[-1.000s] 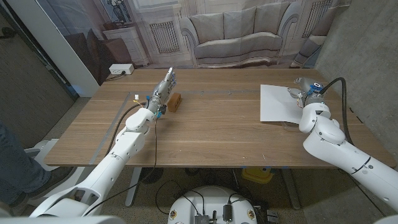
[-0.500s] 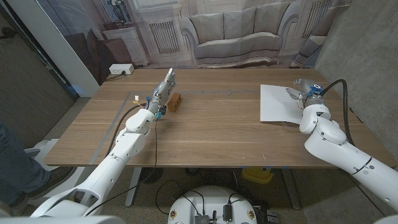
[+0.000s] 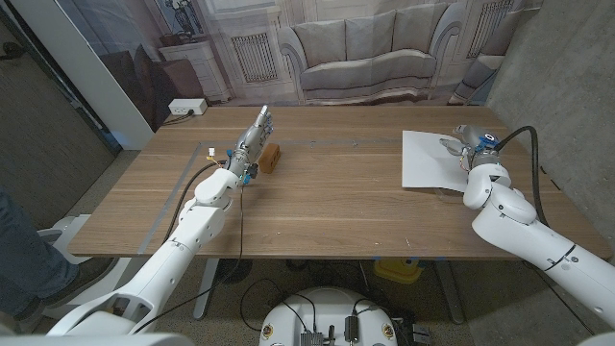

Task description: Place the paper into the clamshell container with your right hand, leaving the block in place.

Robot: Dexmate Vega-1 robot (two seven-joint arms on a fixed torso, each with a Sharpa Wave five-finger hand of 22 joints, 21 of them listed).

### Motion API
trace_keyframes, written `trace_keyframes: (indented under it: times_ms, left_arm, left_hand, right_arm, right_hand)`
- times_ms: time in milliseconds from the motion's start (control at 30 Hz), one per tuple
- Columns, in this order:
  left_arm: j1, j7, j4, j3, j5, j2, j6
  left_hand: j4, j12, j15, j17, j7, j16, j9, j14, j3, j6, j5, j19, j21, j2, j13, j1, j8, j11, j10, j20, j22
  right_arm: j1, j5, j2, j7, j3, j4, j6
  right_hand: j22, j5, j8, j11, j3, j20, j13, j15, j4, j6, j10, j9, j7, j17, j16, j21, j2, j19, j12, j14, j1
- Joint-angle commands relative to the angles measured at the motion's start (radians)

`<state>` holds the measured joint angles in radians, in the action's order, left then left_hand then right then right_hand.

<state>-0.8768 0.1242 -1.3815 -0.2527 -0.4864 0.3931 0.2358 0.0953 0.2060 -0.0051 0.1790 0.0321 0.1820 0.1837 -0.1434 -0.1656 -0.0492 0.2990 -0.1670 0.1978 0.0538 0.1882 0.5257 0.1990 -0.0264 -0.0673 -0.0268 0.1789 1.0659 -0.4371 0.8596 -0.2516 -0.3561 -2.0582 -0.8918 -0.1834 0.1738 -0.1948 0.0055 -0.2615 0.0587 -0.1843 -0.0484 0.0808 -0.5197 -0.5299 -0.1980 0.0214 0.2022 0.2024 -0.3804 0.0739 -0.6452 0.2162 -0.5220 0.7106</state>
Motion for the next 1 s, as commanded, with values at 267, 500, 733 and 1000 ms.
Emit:
trace_keyframes:
  times_ms: [267, 500, 733, 1000]
  left_arm:
    - [-0.015, -0.006, -0.016, -0.005, -0.008, 0.01, -0.002]
    - [-0.02, -0.007, -0.023, -0.007, -0.012, 0.013, 0.0]
    - [-0.035, -0.018, -0.043, -0.005, -0.012, 0.023, 0.0]
    - [-0.04, -0.007, -0.033, -0.003, -0.028, 0.026, 0.024]
  left_hand:
    - [0.0, -0.001, 0.0, 0.004, -0.004, 0.004, 0.005, -0.01, -0.011, -0.005, -0.004, -0.022, 0.0, 0.008, 0.002, 0.002, -0.001, 0.002, -0.003, 0.0, 0.003]
    - [0.0, 0.0, 0.0, 0.004, -0.002, 0.005, 0.005, -0.01, -0.012, -0.003, -0.004, -0.022, 0.0, 0.009, 0.002, 0.003, 0.0, 0.005, -0.002, -0.005, 0.003]
    - [0.0, 0.0, 0.002, 0.004, 0.001, 0.006, 0.005, -0.008, -0.013, -0.002, -0.004, -0.022, 0.001, 0.009, 0.002, 0.004, 0.0, 0.007, -0.002, -0.008, 0.003]
    - [0.0, 0.0, 0.003, 0.003, 0.007, 0.006, 0.005, -0.005, -0.017, 0.002, -0.003, -0.018, 0.003, 0.011, 0.002, 0.006, 0.001, 0.013, 0.0, -0.048, 0.003]
  right_arm:
    - [0.02, 0.023, 0.008, -0.015, 0.014, -0.014, -0.004]
    - [0.022, 0.025, 0.017, -0.015, 0.012, -0.029, -0.023]
    - [0.027, 0.024, 0.028, -0.019, 0.011, -0.036, -0.022]
    - [0.03, 0.058, 0.033, -0.003, 0.027, -0.054, -0.025]
  right_hand:
    - [0.0, 0.002, 0.009, 0.016, 0.033, 0.019, -0.006, -0.031, -0.021, 0.05, 0.034, -0.002, -0.004, 0.003, -0.016, 0.027, -0.019, 0.039, -0.012, 0.057, -0.055]
    - [0.002, 0.007, 0.007, 0.021, 0.052, -0.083, -0.008, -0.005, -0.03, 0.085, 0.052, -0.002, 0.025, -0.005, -0.024, 0.081, -0.028, 0.126, -0.011, 0.124, -0.091]
    - [0.003, 0.011, 0.009, 0.023, 0.059, -0.118, -0.009, 0.021, -0.028, 0.113, 0.104, -0.002, 0.04, -0.011, -0.03, 0.13, -0.032, 0.204, -0.021, 0.19, -0.105]
    - [0.003, 0.012, 0.011, 0.024, 0.085, -0.124, -0.01, 0.053, -0.044, 0.147, 0.142, -0.001, 0.044, -0.011, -0.028, 0.167, -0.047, 0.266, -0.022, 0.243, -0.152]
